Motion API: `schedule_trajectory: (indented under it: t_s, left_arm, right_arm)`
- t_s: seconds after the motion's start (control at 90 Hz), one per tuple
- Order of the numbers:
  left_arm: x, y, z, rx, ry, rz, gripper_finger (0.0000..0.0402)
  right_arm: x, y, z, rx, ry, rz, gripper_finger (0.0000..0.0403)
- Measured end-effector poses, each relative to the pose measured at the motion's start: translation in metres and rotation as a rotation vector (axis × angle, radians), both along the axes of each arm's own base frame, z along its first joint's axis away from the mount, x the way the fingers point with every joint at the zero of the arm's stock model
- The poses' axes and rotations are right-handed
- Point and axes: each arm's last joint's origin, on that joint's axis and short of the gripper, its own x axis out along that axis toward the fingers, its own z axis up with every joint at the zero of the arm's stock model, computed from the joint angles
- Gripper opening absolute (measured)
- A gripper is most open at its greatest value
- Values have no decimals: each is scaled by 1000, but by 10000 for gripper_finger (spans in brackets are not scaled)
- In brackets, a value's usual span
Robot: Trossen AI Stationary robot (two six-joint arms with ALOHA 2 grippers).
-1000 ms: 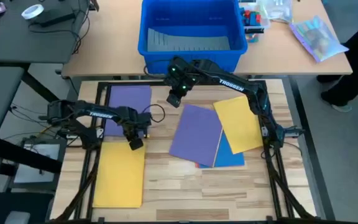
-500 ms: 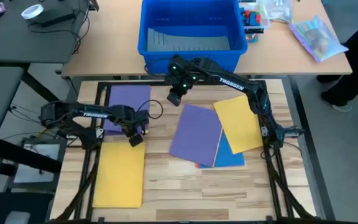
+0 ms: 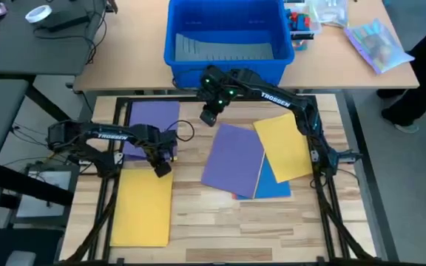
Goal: Organize paper
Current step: Stack the purple colored paper on top of the other purple colored papers
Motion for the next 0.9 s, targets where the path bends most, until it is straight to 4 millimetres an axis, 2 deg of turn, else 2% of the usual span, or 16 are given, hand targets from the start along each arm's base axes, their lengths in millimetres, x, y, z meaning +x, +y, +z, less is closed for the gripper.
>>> schedule_trajectory:
  t_s: [0.111, 0.267, 0.367, 0.5, 0.644, 0.9]
  left_arm:
    - [4, 2, 10, 38, -30, 8, 0]
    - [1, 8, 35, 233, -8, 35, 0]
    - [-6, 15, 46, 309, -35, 136, 0]
    - [-29, 27, 24, 291, 80, 311, 0]
    - [-42, 27, 4, 254, 139, 384, 0]
    - [-37, 22, 1, 173, 70, 385, 0]
  right_arm:
    - [0, 0, 0, -3, 0, 4, 0]
    - [-1, 0, -1, -1, 8, 5, 0]
    - [-1, 0, -1, 3, 17, 6, 0]
    - [-2, 1, -1, 5, 22, 7, 0]
    - [-2, 1, -1, 5, 25, 9, 0]
    - [-2, 1, -2, 4, 24, 10, 0]
